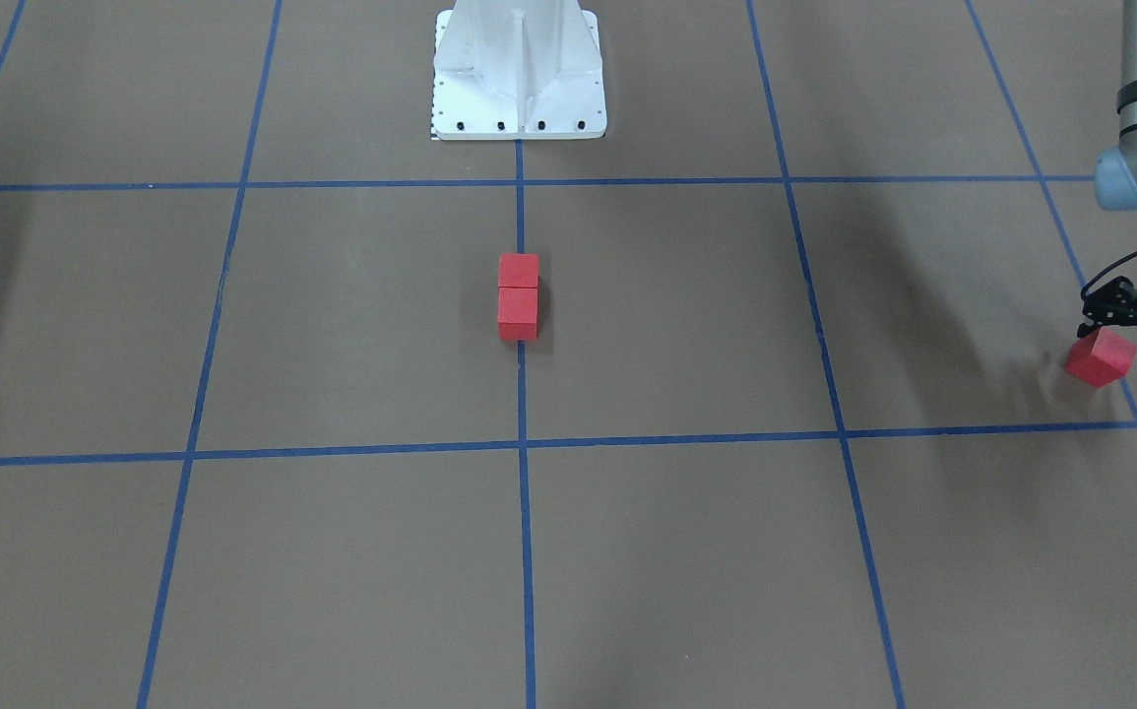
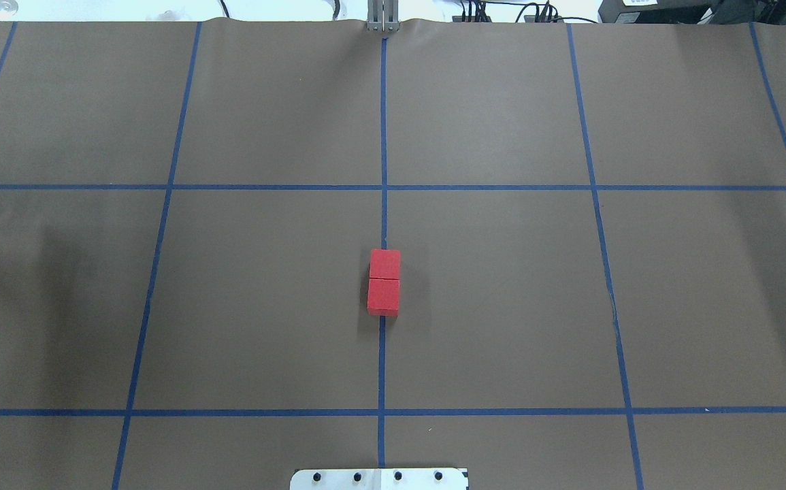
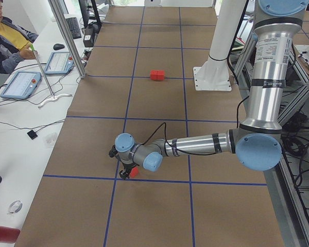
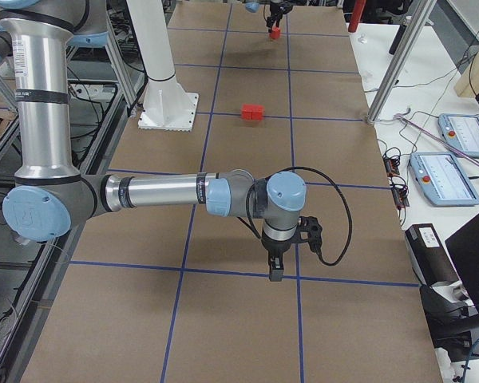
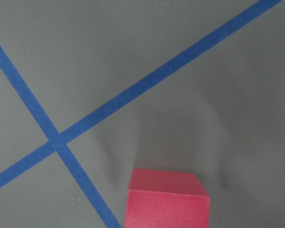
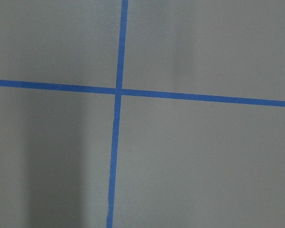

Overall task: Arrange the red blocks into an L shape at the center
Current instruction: 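Lower the left gripper onto the red cube at the far-left edge, then lift the grasped cube with the left gripper and carry it toward center, then lower the cube beside the far center cube with the left gripper, then hold the cube against the far center cube with the left gripper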

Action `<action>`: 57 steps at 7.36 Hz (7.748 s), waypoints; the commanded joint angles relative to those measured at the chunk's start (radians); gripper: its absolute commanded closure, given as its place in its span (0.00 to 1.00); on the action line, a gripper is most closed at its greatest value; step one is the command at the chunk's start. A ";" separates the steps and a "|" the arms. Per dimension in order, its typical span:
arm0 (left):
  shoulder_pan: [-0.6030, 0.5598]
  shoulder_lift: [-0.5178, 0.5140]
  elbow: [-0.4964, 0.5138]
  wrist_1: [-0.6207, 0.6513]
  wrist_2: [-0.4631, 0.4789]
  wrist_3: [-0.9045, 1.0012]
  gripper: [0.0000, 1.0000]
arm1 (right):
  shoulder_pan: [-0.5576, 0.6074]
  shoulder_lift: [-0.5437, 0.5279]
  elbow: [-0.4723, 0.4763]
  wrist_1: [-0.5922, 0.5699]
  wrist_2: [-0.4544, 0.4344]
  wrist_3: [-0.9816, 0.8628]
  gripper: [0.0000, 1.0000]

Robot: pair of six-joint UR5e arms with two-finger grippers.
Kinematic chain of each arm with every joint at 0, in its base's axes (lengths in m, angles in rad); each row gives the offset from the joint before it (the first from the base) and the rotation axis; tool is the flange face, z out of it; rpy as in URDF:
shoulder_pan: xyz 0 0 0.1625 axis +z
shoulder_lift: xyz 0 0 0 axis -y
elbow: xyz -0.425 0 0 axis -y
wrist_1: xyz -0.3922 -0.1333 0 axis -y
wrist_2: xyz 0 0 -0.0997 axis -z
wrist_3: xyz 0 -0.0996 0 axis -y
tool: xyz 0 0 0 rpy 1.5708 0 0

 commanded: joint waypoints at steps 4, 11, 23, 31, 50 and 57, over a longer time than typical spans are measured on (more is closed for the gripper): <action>0.000 -0.002 -0.004 0.001 -0.001 -0.003 0.48 | 0.000 -0.001 0.000 0.000 0.000 0.000 0.00; -0.022 -0.081 -0.283 0.008 -0.003 0.001 1.00 | -0.002 -0.003 0.000 0.000 0.000 0.003 0.00; 0.446 -0.547 -0.360 0.477 0.238 0.262 1.00 | -0.002 -0.010 -0.011 -0.002 -0.002 0.002 0.00; 0.620 -0.745 -0.218 0.583 0.241 0.236 1.00 | 0.000 -0.010 -0.008 -0.002 -0.002 0.003 0.00; 0.692 -0.772 -0.145 0.472 0.303 0.248 0.85 | 0.000 -0.006 -0.008 -0.002 -0.003 0.014 0.00; 0.693 -0.772 -0.145 0.479 0.303 0.248 0.61 | 0.000 -0.001 -0.010 -0.002 -0.003 0.014 0.00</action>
